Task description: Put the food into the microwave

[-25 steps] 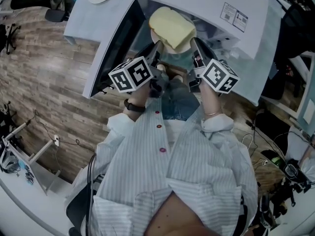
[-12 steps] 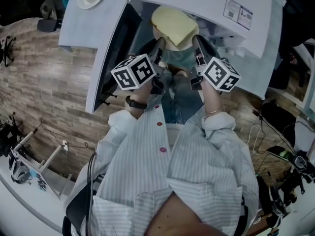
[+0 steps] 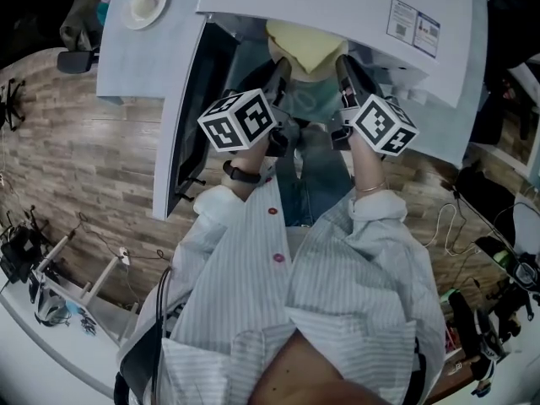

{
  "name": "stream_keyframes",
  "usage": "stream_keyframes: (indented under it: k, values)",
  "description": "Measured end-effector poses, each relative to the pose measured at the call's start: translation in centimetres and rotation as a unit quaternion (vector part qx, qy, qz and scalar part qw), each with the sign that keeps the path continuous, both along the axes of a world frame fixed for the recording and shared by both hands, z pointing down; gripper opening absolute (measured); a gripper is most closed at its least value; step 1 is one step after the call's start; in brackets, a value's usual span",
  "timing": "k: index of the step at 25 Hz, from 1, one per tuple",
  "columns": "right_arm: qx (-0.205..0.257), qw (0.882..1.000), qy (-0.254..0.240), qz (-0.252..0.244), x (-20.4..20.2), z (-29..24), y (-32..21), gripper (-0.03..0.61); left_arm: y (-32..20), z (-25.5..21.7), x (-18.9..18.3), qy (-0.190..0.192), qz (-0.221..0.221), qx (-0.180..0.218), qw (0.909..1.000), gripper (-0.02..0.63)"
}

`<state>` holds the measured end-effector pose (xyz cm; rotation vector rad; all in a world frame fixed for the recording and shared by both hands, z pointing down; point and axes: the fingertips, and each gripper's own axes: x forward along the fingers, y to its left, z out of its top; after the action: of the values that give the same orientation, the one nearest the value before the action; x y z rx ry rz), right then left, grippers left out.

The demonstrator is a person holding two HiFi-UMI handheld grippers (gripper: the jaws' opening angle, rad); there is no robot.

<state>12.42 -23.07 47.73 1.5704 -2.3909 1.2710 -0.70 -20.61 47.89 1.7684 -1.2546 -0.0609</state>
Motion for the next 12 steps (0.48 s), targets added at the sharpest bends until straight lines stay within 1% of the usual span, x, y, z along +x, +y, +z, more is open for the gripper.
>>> stream_keyframes:
  k: [12]
  values:
    - [0.009, 1.000, 0.017, 0.012, 0.1, 1.0, -1.3, 0.063, -2.3, 1.4, 0.2, -0.016, 0.017, 0.005, 0.9997, 0.071]
